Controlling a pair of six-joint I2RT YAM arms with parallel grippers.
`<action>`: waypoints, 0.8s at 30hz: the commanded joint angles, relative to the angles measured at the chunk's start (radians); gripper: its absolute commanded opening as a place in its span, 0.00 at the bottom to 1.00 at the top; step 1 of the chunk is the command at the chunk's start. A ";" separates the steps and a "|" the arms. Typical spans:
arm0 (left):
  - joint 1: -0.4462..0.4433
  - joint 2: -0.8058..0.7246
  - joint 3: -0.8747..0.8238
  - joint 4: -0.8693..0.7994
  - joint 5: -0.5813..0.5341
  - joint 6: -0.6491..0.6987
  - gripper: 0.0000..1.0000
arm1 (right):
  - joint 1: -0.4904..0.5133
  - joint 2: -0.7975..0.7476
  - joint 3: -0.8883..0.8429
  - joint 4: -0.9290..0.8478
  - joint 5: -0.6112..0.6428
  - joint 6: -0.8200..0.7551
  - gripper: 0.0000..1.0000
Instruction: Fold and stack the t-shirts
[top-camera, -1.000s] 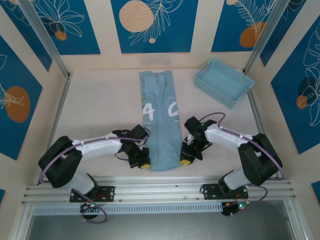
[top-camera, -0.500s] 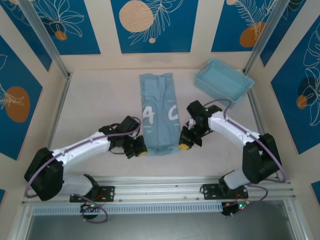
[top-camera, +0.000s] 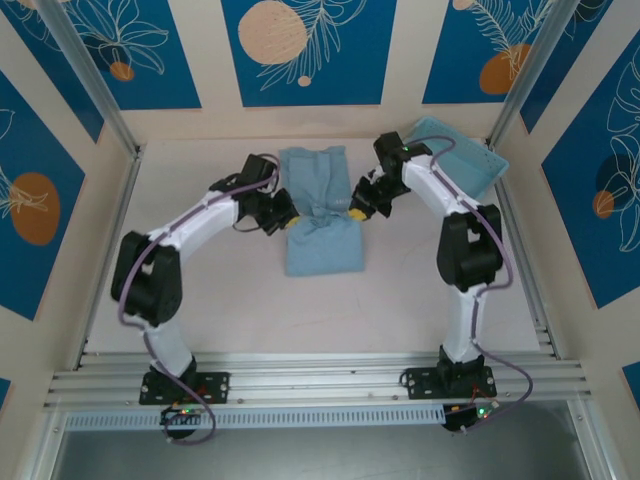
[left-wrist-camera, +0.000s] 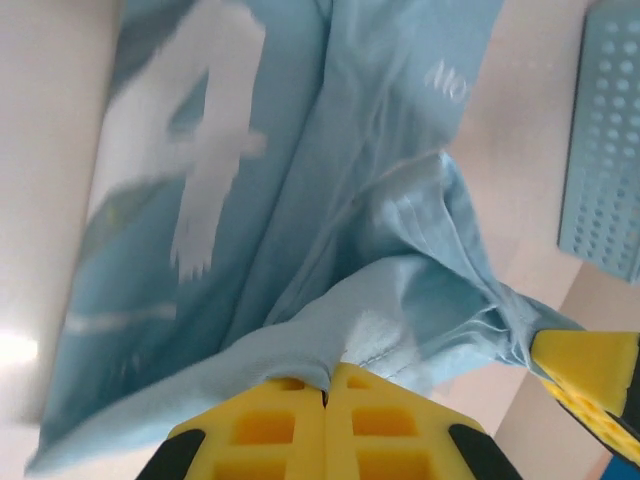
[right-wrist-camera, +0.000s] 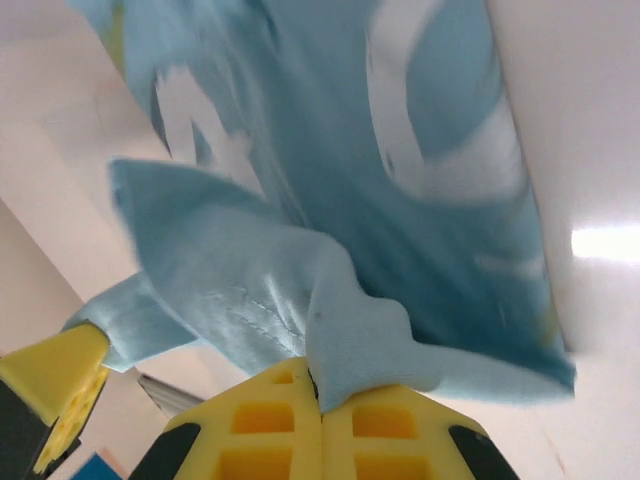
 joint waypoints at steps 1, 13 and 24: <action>0.038 0.122 0.131 -0.048 0.007 0.066 0.00 | -0.024 0.135 0.161 -0.072 -0.003 -0.022 0.00; 0.060 0.087 0.140 -0.145 -0.111 0.103 0.63 | -0.060 0.090 0.116 0.011 0.032 -0.075 0.61; -0.052 -0.068 -0.273 0.073 -0.001 0.024 0.55 | -0.044 -0.231 -0.501 0.189 0.006 -0.072 0.58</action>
